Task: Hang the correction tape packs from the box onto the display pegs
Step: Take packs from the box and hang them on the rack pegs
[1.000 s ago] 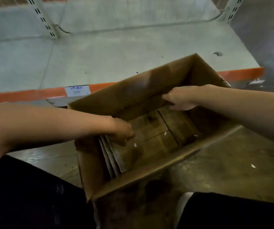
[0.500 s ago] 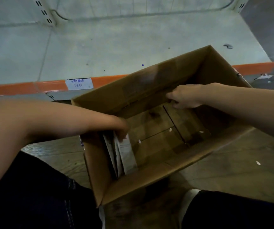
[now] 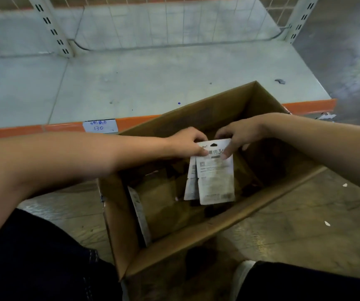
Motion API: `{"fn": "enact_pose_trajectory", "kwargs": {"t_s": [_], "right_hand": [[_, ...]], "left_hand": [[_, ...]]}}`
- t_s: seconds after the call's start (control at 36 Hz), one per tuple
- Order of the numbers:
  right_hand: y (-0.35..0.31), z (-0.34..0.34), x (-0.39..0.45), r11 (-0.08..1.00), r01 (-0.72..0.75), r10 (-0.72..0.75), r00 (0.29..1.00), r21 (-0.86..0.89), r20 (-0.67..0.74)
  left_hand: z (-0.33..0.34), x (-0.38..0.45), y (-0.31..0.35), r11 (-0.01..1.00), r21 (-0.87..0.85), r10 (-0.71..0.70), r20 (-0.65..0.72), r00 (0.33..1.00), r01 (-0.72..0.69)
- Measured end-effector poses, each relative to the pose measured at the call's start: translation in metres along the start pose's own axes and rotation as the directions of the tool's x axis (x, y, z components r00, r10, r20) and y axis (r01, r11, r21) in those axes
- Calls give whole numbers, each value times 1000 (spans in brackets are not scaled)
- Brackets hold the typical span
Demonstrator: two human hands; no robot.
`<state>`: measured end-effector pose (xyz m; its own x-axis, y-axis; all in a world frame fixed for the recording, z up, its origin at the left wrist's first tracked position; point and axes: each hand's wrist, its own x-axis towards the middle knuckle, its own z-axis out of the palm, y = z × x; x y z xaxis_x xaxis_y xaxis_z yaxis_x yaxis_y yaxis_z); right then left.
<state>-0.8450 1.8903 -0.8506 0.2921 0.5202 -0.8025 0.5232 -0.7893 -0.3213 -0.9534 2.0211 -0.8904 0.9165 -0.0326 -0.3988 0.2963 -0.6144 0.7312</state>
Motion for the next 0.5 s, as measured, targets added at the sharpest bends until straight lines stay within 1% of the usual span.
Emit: {"fn": "enact_pose_trajectory", "kwargs": {"t_s": [0.06, 0.11, 0.17, 0.22, 0.28, 0.33, 0.36, 0.42, 0.44, 0.5], "right_hand": [[2, -4, -6, 987, 54, -50, 998, 150, -28], [4, -13, -12, 938, 155, -120, 984, 311, -128], [2, -28, -23, 836, 277, -172, 952, 473, -255], [-5, -46, -32, 702, 395, -183, 904, 593, -385], [-19, -62, -39, 601, 493, -157, 844, 629, -512], [-34, -76, -43, 531, 576, -137, 783, 622, -607], [-41, -82, -44, 491, 607, -123, 759, 625, -639], [-52, -87, -44, 423, 656, -93, 717, 625, -691], [-56, -87, -43, 413, 674, -72, 695, 613, -716], [-60, -88, -38, 421, 696, -30, 652, 582, -758]], "left_hand": [[-10, -2, 10, 991, -134, 18, -82, 996, -29], [-24, -4, 19, 964, -259, 10, -175, 985, -56], [-46, -4, 30, 910, -403, -28, -281, 959, -92], [-74, -1, 46, 821, -552, -89, -375, 923, -145], [-102, 1, 62, 741, -645, -140, -421, 896, -187], [-124, -2, 75, 673, -709, -133, -398, 908, -212], [-131, -4, 78, 647, -735, -123, -362, 924, -202], [-139, -11, 80, 636, -756, -99, -281, 954, -157], [-142, -15, 79, 637, -757, -86, -260, 962, -148], [-149, -18, 72, 627, -763, -76, -261, 962, -157]]}}
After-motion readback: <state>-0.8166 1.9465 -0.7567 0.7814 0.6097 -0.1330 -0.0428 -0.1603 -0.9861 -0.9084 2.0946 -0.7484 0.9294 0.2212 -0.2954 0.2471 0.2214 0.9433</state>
